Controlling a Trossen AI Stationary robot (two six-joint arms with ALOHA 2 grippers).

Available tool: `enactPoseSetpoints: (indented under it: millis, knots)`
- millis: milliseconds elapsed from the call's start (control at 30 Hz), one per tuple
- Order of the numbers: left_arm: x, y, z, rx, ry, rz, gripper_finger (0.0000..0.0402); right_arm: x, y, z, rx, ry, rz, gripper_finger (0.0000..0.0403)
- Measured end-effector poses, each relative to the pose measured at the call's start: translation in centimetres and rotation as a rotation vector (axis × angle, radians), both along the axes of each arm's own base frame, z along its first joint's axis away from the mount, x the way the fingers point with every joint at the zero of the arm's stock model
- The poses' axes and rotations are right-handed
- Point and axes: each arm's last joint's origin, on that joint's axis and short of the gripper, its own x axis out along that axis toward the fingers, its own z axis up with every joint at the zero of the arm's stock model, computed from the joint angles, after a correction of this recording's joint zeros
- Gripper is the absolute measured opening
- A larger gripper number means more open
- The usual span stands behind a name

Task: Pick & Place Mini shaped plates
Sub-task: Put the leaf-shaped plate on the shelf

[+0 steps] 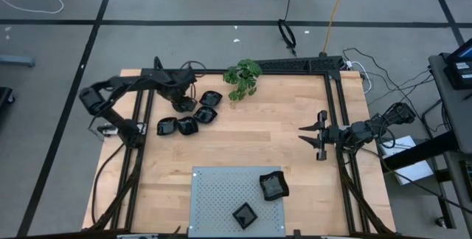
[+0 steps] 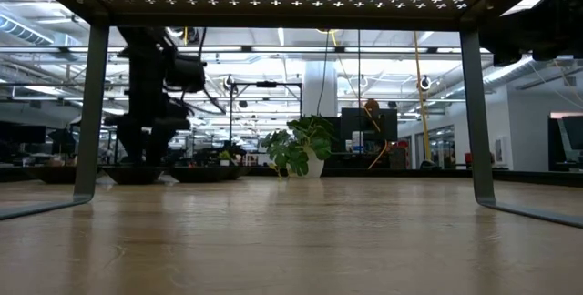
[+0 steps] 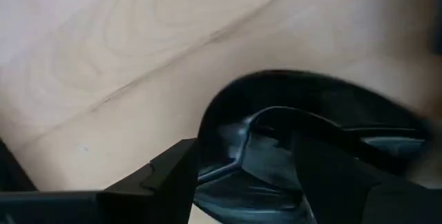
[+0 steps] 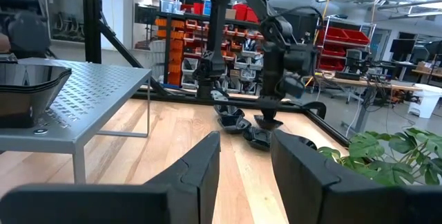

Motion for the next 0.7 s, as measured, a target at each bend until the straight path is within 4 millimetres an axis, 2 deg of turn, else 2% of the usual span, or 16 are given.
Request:
enactPoseSetpoints:
  millis: [100, 267, 700]
  knots:
    - [0.1, 0.25, -0.91, 0.006, 0.052, 0.023, 0.0232, 0.0, 0.0, 0.0, 0.0, 0.0, 0.0, 0.0118]
    - [0.01, 0.57, -1.35, 0.075, 0.127, 0.068, 0.0232, 0.0, 0.0, 0.0, 0.0, 0.0, 0.0, 0.0118]
    - [0.52, -0.13, -1.15, -0.013, 0.045, 0.015, 0.0232, 0.0, 0.0, 0.0, 0.0, 0.0, 0.0, 0.0118]
